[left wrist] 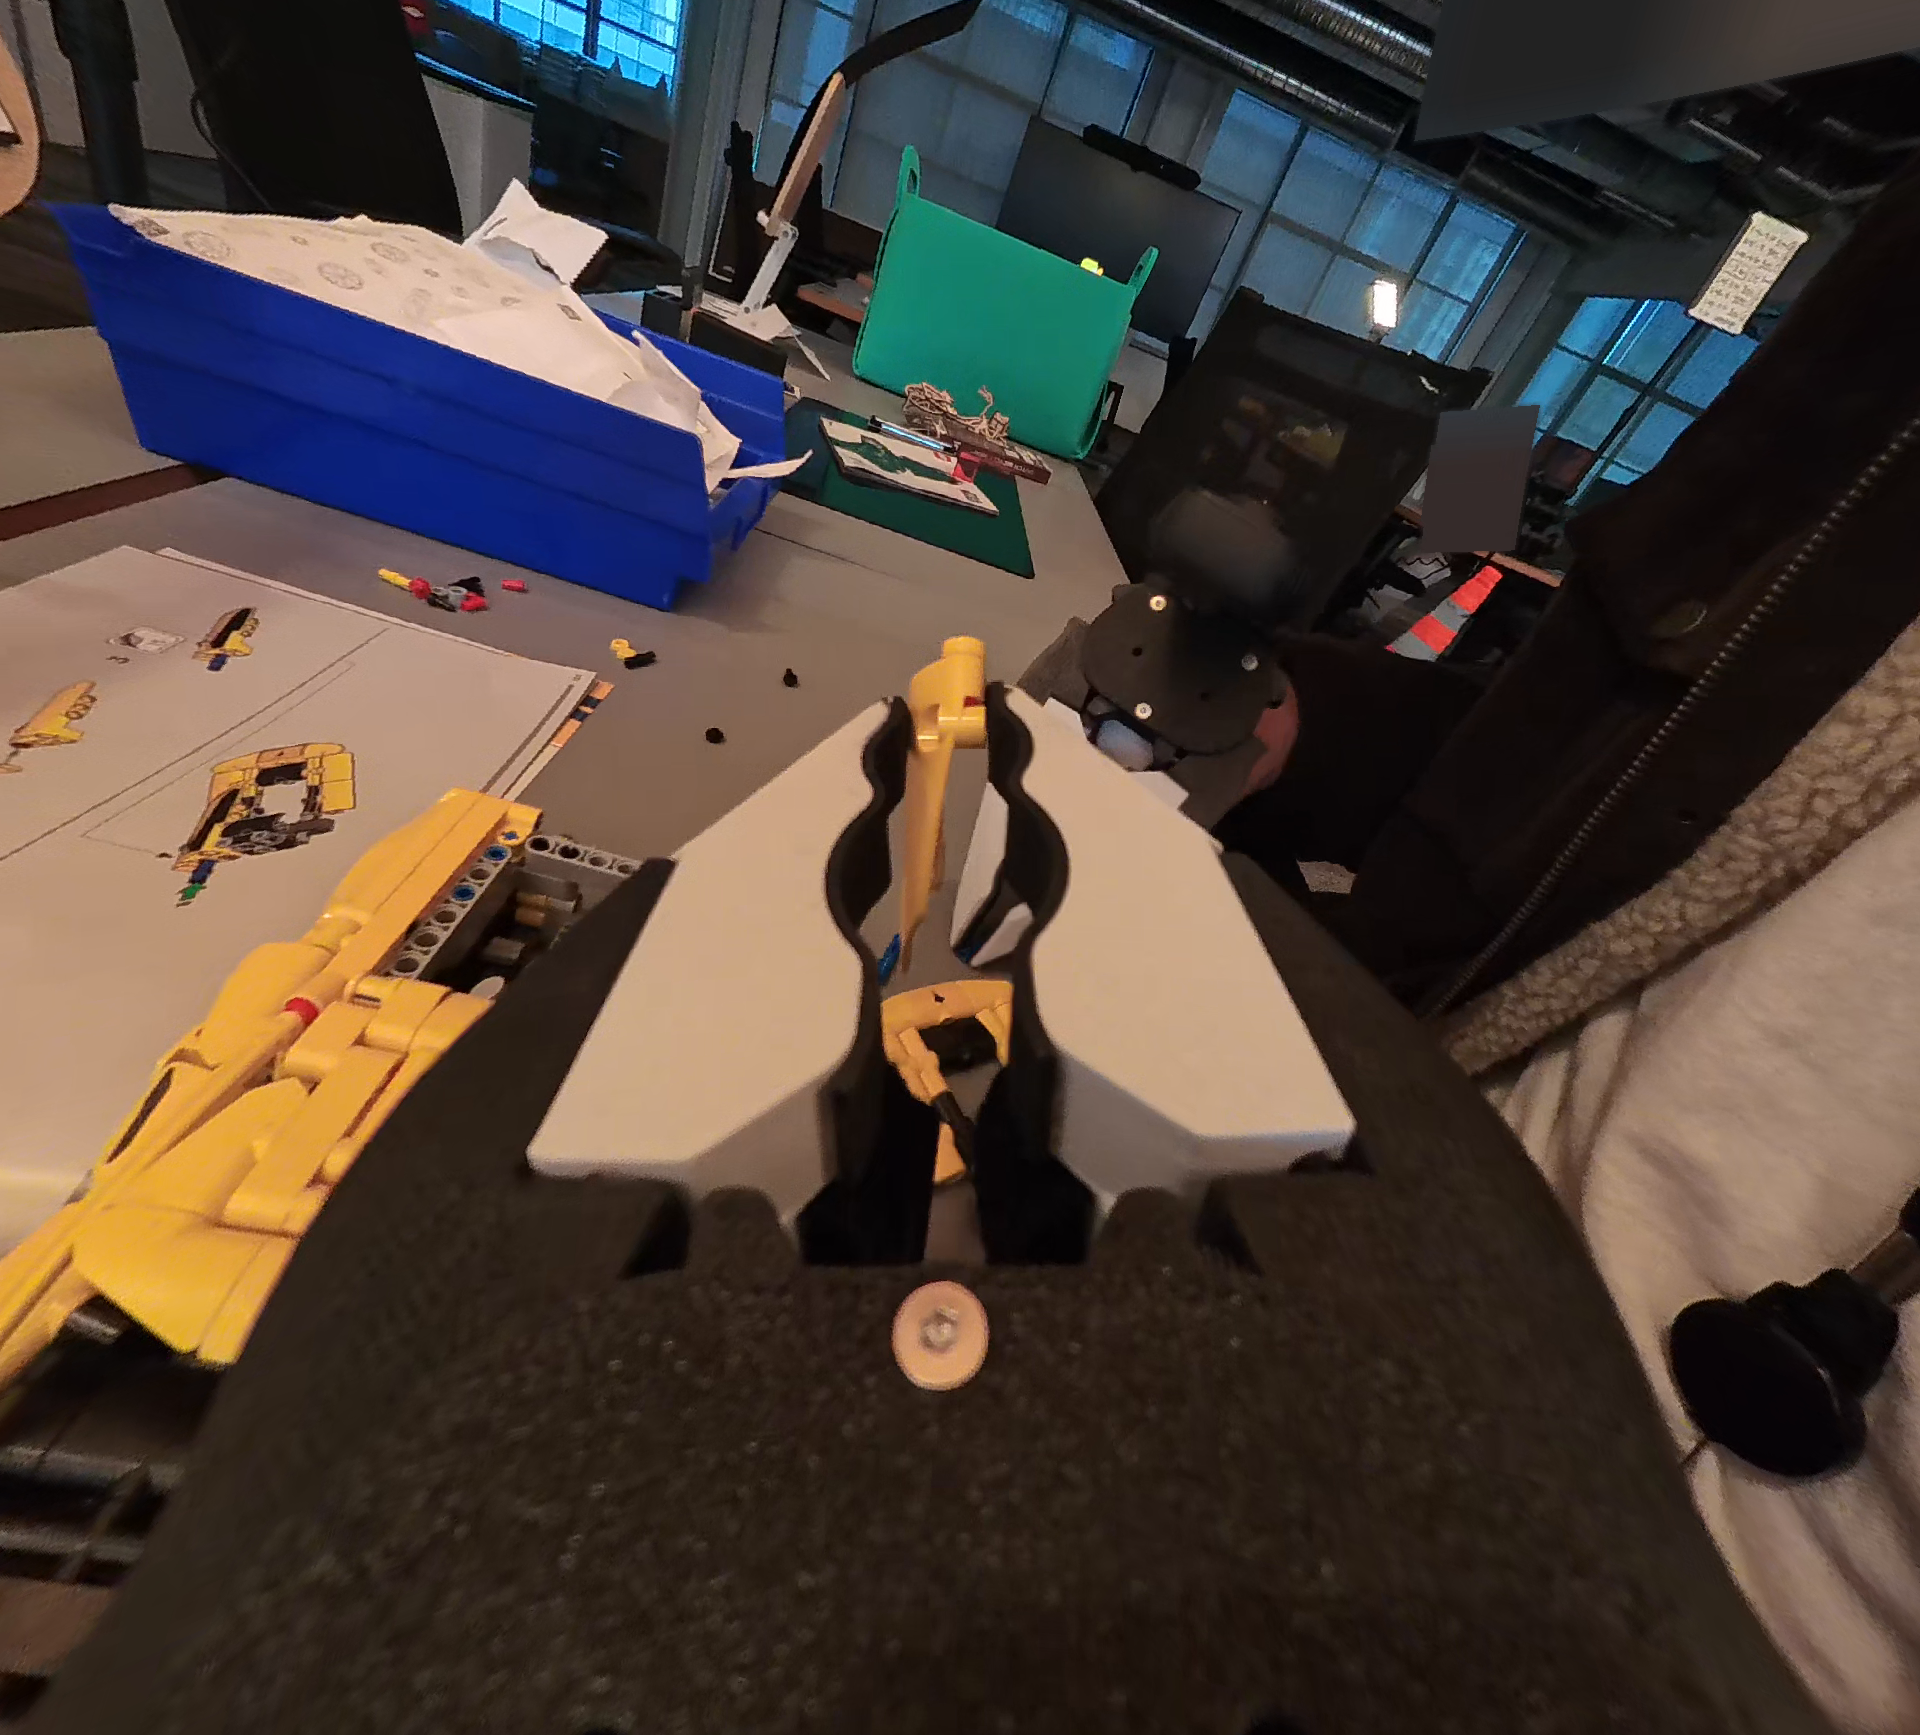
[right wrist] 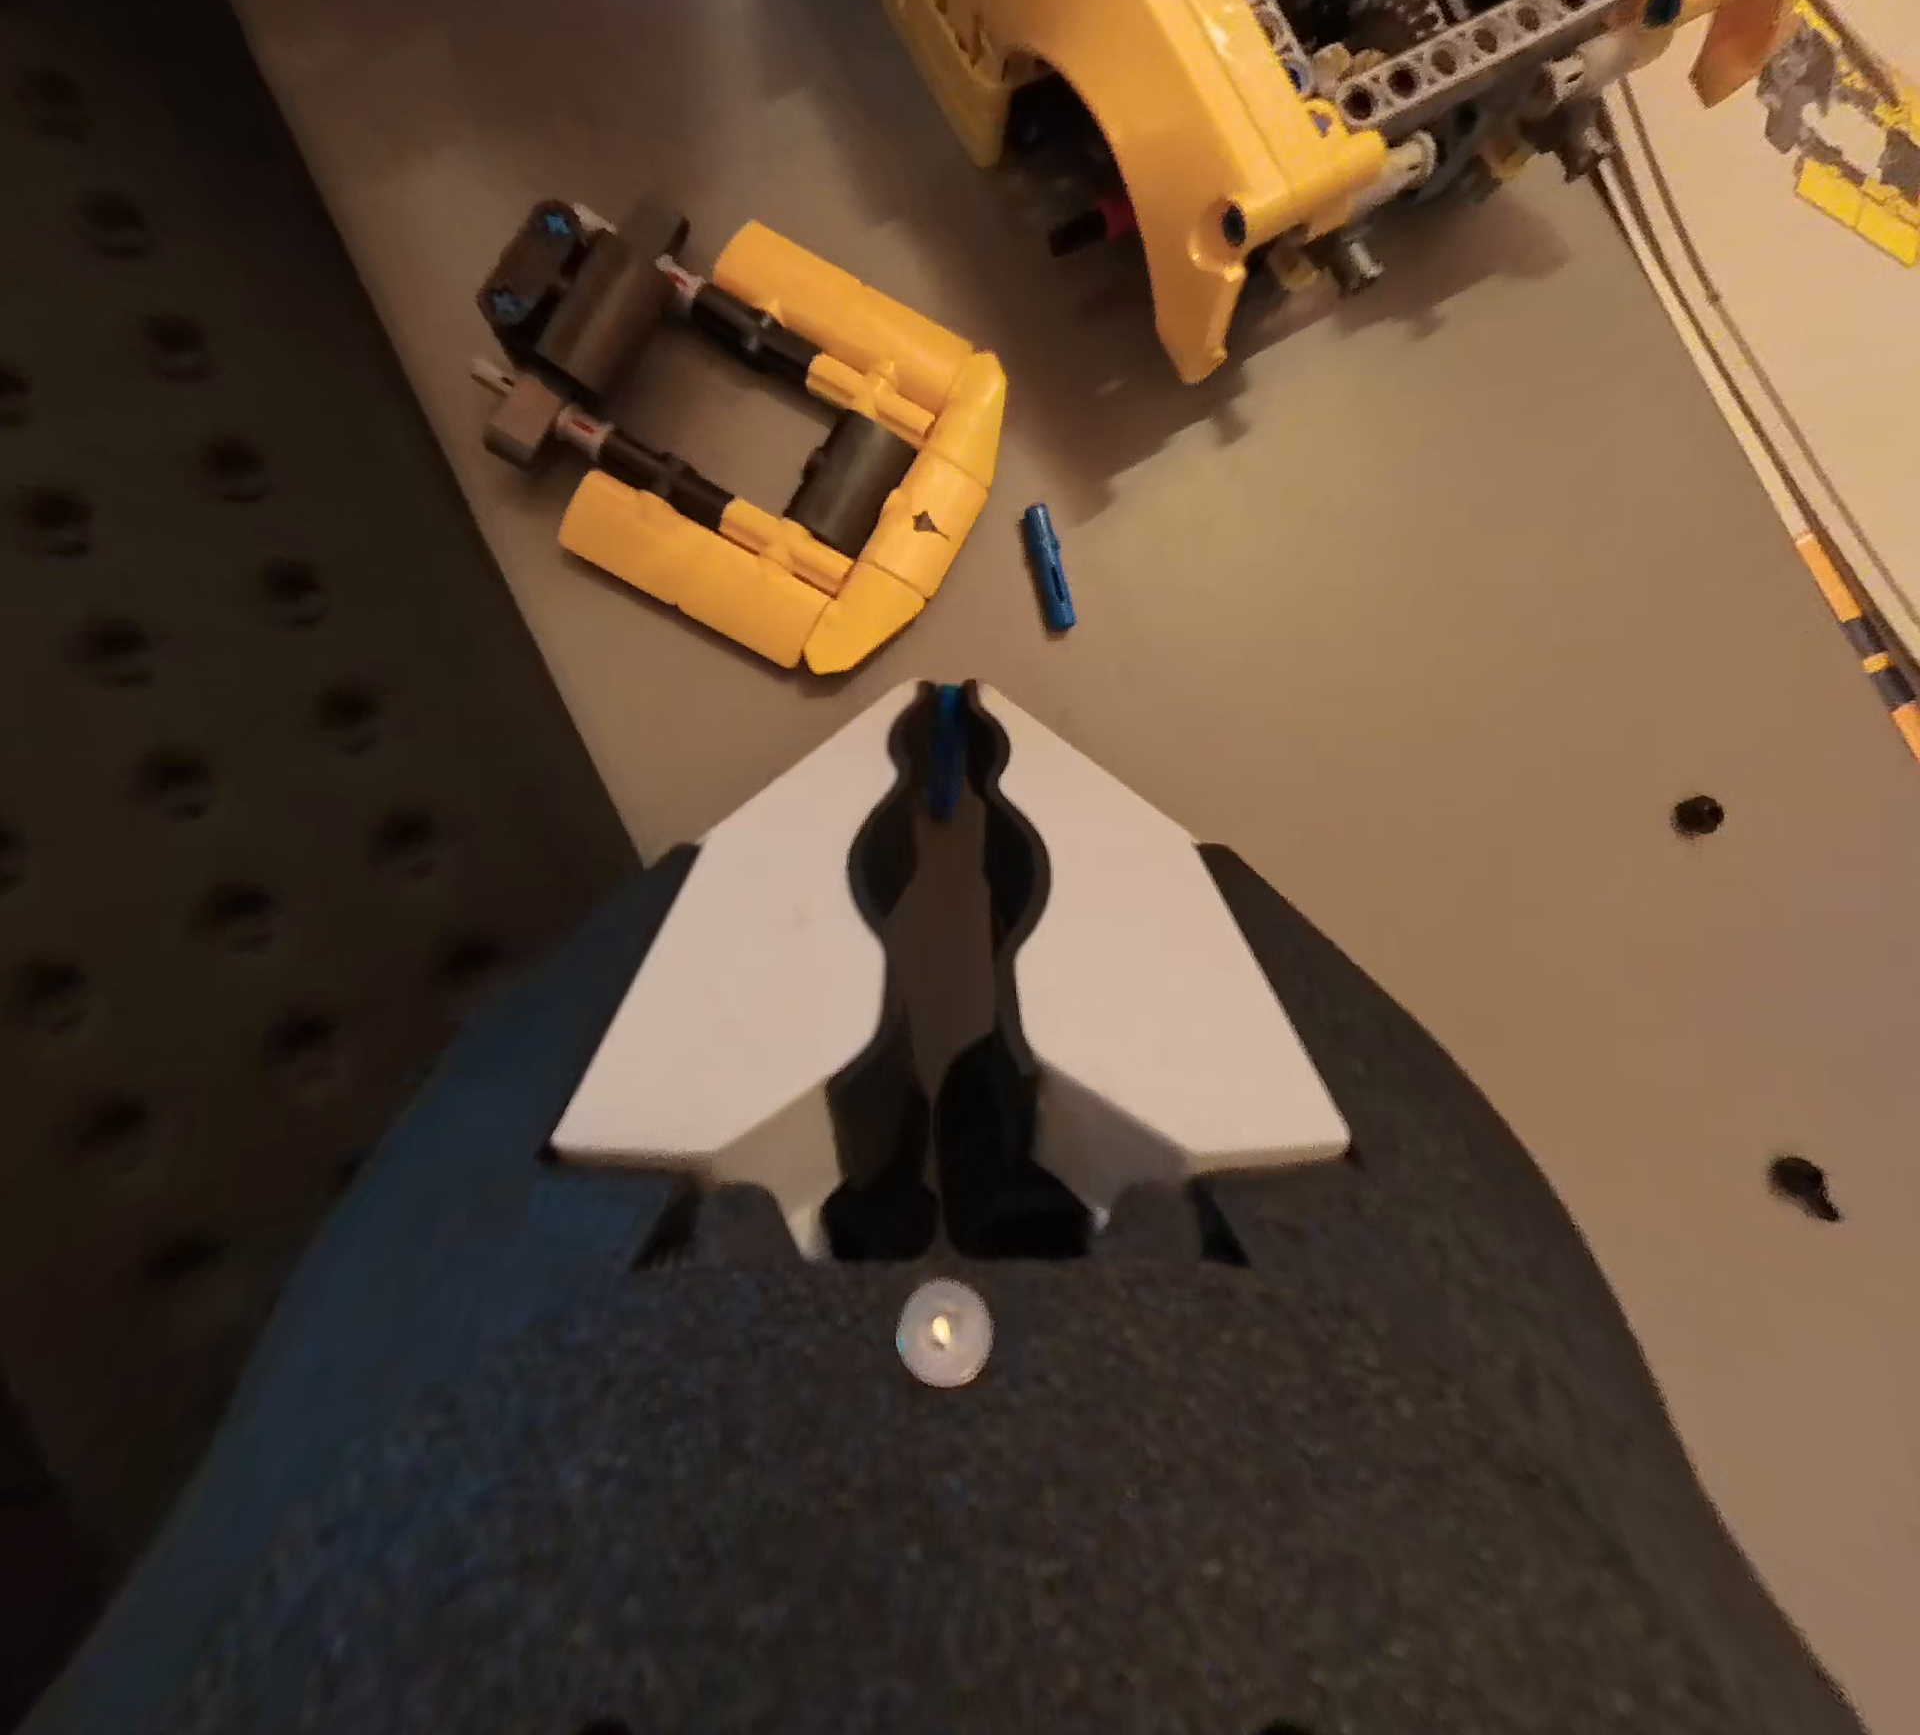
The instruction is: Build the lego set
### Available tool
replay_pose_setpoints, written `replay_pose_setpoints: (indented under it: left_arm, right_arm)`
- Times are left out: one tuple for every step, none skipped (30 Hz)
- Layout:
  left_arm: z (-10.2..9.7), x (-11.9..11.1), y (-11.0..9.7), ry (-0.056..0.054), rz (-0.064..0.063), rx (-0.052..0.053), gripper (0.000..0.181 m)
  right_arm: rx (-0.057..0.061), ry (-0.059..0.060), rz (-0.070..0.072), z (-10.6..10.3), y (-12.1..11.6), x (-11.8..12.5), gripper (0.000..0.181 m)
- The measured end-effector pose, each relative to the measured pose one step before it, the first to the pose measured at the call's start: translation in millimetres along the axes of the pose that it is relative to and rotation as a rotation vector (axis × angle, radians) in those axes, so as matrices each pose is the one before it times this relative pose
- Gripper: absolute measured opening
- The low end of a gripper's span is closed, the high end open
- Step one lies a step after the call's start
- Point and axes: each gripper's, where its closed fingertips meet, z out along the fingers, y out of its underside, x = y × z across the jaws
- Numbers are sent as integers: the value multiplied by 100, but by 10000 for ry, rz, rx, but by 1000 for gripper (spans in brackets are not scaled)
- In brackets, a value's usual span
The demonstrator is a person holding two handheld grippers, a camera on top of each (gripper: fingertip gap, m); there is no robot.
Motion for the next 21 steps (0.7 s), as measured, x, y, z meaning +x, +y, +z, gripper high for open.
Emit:
replay_pose_setpoints:
  left_arm:
    - [29, 41, 56, 26, -27, -28, 15]
    - [45, 13, 80, 15, -24, -33, 15]
    - [44, 16, 76, 9, -11, -25, 15]
    - [52, 32, 50, 11, -7, -18, 15]
    - [41, 60, 53, 28, -11, -19, 14]
    - [31, 65, 25, 26, -7, -19, 15]
    - [22, 42, 14, 8, 8, -8, 15]
    - [37, 57, -9, 27, -22, 8, 15]
    - [120, 147, 66, 100, -119, -14, 15]
    - [231, 158, 215, 123, -181, -63, 15]
    - [303, 133, 284, 75, -124, -66, 15]
    - [347, 266, 271, 110, -32, -50, 14]
    - [385, 370, 274, 151, 4, -77, 14]
    - [377, 328, 292, 96, 46, -102, 14]
    - [353, 258, 269, 54, 96, -105, 14]
    - [276, 192, 194, 16, 92, -75, 15]
    - [180, 50, 116, -30, 46, -36, 14]
    - [74, -24, 79, -21, -3, -34, 15]
    - [-13, -69, 75, -15, -26, -42, 15]
    - [-106, -157, 86, -73, 8, -59, 14]
    - [-130, -205, 134, -108, 37, -87, 15]
  right_arm:
    - [-58, 38, -151, 10, -8, 47, 5]
    - [-86, -43, -19, 12, -5, 17, 5]
    - [-70, 27, 53, 20, -29, 236, 5]
    - [141, 280, 191, -110, -153, 733, 4]
    - [606, 214, 341, -429, -677, 865, 4]
    - [962, 232, 605, -697, -1091, 1228, 4]
    - [1063, 271, 796, -756, -1183, 1643, 4]
    - [1059, -85, 786, -676, -1277, 1260, 3]
    - [1167, -720, 726, -709, -1892, 75, 3]
    - [1389, -913, 672, -637, -2705, -655, 3]
    - [1399, -701, 593, -188, -2854, -765, 3]
    - [1086, -595, 562, 451, -2294, -813, 3]
    - [744, -515, 601, 955, -1536, -738, 3]
    - [557, -497, 662, 1258, -874, -682, 3]
    - [372, -671, 684, 1414, -179, -913, 4]
    - [39, -742, 622, 1414, 592, -979, 3]
    - [-241, -408, 384, 1191, 1065, -468, 3]
    - [-239, -80, 91, 850, 1046, -18, 3]
    - [-120, -49, -51, 534, 769, -42, 3]
    - [-87, -2, -17, 268, 539, -38, 3]
    - [-39, 198, -90, -30, 206, 228, 3]
